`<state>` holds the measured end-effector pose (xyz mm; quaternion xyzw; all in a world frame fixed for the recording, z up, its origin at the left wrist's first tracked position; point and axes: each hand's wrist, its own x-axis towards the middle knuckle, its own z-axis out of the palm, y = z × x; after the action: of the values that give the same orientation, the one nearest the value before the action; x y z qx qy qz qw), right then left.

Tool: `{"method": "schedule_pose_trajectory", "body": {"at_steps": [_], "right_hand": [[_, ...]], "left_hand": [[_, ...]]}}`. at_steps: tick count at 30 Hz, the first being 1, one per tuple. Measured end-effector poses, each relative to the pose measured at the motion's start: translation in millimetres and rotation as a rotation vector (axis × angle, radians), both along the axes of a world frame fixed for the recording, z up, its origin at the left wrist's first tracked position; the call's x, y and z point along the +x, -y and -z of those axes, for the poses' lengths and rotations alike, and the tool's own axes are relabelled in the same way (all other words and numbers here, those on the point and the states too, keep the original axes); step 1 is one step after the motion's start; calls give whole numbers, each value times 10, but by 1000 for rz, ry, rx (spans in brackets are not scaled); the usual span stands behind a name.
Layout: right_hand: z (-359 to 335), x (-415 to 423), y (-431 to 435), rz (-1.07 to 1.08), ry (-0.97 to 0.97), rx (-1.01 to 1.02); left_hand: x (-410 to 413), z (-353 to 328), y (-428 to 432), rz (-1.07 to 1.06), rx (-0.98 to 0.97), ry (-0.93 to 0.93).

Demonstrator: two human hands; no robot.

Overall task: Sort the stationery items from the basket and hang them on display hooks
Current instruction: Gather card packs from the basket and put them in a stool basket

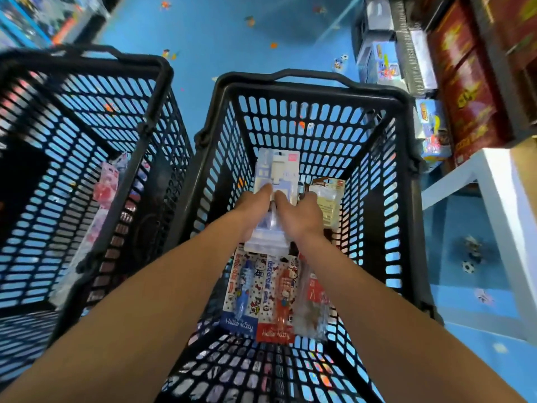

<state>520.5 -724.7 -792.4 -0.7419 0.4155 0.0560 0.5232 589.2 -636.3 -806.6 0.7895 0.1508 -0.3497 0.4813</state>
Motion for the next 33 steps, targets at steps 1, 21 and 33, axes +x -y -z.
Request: {"method": "schedule_pose_trajectory", "body": {"at_steps": [1, 21, 33], "right_hand": [[-13, -62, -15, 7, 22, -99], [-181, -467, -358, -954, -324, -259], [-468, -527, -406, -806, -378, -220]], "left_hand": [[-5, -25, 1, -1, 2, 0], [-196, -286, -113, 170, 181, 145], [-466, -691, -306, 295, 240, 179]]}}
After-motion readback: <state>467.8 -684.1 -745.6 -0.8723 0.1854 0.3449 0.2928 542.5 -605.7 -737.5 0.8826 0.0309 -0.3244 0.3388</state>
